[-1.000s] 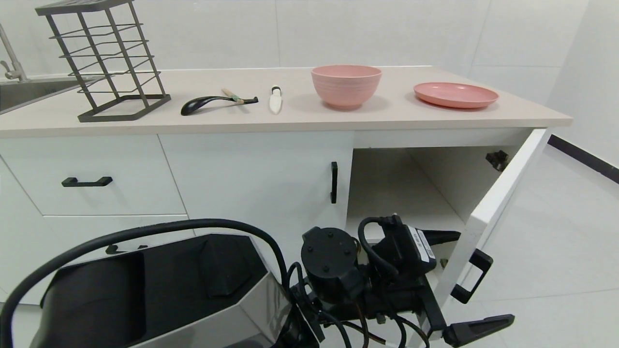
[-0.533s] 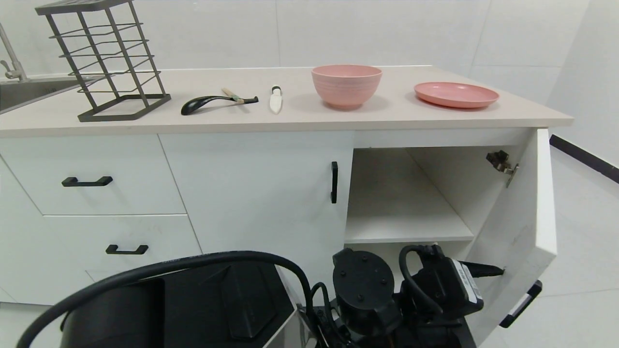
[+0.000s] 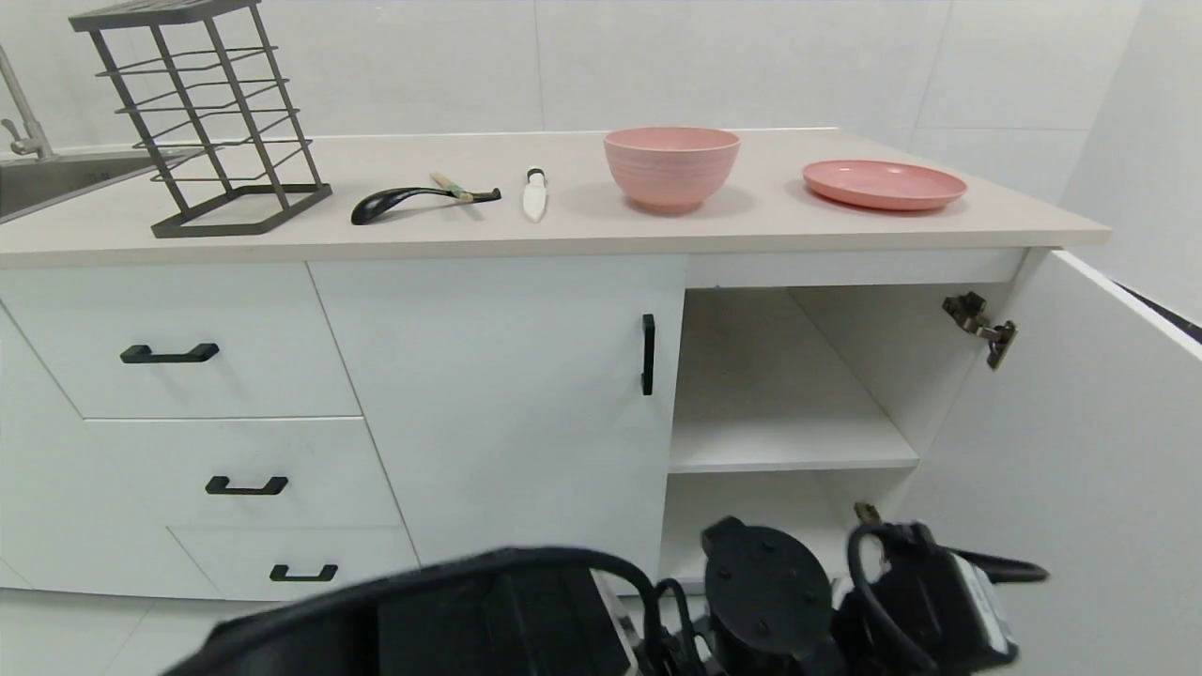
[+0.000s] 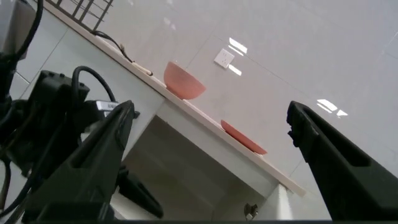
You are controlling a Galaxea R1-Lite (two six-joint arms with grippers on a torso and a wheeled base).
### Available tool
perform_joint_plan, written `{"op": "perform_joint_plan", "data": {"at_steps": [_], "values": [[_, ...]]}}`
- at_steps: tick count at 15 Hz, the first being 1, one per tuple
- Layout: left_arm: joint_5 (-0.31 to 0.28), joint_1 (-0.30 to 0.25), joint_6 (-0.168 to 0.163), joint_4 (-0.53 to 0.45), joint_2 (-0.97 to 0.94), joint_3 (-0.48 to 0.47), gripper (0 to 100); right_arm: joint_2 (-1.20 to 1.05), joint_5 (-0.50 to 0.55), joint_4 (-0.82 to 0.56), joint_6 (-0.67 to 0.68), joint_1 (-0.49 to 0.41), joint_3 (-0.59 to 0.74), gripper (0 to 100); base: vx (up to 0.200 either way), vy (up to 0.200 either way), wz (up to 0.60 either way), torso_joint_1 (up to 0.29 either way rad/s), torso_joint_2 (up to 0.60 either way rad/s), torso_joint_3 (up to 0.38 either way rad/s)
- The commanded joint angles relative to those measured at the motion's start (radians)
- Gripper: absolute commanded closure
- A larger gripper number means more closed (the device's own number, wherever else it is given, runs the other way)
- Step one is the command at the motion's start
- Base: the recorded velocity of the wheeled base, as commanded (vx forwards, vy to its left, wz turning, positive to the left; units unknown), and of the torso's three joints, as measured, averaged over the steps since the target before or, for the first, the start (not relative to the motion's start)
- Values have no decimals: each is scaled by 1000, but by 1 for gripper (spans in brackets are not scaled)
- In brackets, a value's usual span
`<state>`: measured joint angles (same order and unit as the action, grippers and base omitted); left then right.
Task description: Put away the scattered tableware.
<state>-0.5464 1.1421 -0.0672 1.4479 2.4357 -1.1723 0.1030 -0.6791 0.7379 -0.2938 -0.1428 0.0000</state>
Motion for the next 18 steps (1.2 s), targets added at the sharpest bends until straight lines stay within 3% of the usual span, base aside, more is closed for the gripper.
{"op": "perform_joint_plan", "data": {"at_steps": [1, 4, 5, 6, 7, 8, 9, 10, 11, 14, 18], "values": [[3, -174, -2, 42, -224, 221, 0, 6, 0, -8, 1, 0, 0, 0, 0, 0, 0, 0, 0, 0], [-15, -435, 0, 101, -620, 557, 0, 6, 0, -132, 4, 0, 0, 0, 0, 0, 0, 0, 0, 0], [-29, -496, 1, 101, -705, 622, 0, 4, 0, -167, 4, 0, 0, 0, 0, 0, 0, 0, 0, 0], [-40, -642, 6, 101, -896, 747, 0, 4, 0, -229, 4, 0, 0, 0, 0, 0, 0, 0, 0, 0], [-40, -752, 27, 101, -1040, 844, 0, 6, 0, -270, 4, 0, 0, 0, 0, 0, 0, 0, 0, 0], [-40, -803, 46, 100, -1110, 895, 0, 4, 0, -288, 4, 0, 0, 0, 0, 0, 0, 0, 0, 0], [-41, -868, 86, 91, -1241, 976, 0, 6, 0, -328, 4, 0, 0, 0, 0, 0, 0, 0, 0, 0], [-40, -894, 122, 69, -1374, 1050, 0, 4, 0, -394, 4, 0, 0, 0, 0, 0, 0, 0, 0, 0], [-35, -897, 126, 37, -1460, 1079, 0, 4, 0, -443, 4, 0, 0, 0, 0, 0, 0, 0, 0, 0], [19, -918, 124, -234, -1779, 1103, 0, 4, 0, -546, 2, 0, 0, 0, 0, 0, 0, 0, 0, 0], [40, -996, 124, -965, -2322, 1083, 0, 6, 0, -554, -1, 0, 0, 0, 0, 0, 0, 0, 0, 0]]}}
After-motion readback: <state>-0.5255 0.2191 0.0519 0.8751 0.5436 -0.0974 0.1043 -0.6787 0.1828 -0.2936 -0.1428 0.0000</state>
